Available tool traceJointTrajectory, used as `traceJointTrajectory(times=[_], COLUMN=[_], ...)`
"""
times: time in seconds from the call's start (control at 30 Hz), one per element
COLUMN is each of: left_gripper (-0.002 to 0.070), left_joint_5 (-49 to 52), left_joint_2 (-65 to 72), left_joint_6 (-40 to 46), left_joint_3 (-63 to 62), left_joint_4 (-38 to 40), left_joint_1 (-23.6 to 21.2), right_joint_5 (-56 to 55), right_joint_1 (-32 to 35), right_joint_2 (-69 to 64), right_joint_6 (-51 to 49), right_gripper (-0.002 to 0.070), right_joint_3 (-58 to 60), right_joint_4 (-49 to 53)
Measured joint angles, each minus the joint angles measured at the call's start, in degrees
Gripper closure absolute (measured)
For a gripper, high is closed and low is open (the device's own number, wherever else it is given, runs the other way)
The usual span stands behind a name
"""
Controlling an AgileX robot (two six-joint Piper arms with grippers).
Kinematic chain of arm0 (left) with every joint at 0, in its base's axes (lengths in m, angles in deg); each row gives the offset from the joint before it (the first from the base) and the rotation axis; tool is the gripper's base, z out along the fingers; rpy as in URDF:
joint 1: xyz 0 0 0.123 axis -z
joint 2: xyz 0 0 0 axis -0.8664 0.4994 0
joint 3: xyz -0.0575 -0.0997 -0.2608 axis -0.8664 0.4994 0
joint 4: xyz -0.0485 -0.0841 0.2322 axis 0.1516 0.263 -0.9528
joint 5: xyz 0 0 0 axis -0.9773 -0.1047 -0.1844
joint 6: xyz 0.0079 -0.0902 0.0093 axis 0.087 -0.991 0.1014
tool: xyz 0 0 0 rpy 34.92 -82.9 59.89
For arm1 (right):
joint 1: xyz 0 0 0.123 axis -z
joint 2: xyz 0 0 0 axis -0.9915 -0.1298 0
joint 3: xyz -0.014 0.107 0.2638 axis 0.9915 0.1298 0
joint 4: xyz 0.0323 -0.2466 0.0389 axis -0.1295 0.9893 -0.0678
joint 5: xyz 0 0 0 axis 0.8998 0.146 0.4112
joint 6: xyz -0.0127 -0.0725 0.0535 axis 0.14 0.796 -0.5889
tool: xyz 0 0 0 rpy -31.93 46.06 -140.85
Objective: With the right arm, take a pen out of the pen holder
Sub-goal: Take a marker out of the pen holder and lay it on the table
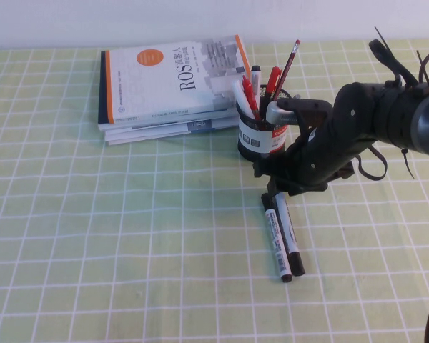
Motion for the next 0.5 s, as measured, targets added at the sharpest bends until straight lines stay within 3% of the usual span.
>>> traceJointTrajectory(times=[0.1,0.23,0.4,0.5], left_gripper=[0.068,0.068,0.068,0.068], left_joint_5=[0.0,0.0,0.0,0.0], left_joint_2=[0.0,0.0,0.0,0.0], left_joint_6=[0.0,0.0,0.0,0.0], left_joint_3=[0.0,0.0,0.0,0.0], left_joint_4=[0.0,0.0,0.0,0.0], left_joint_1=[0.0,0.0,0.0,0.0], right_joint_5=[0.0,0.1,0.8,0.5], right_joint_1=[0.0,0.0,-1.2,-2.4], right_joint_2=[0.0,0.0,2.7,8.1], right_joint_6=[0.0,0.0,0.0,0.0], right_gripper=[0.0378,0.0353,0.0381,0.0453], right_joint_3=[0.0,0.0,1.5,5.2], right_joint_4=[0.0,0.0,1.5,2.6])
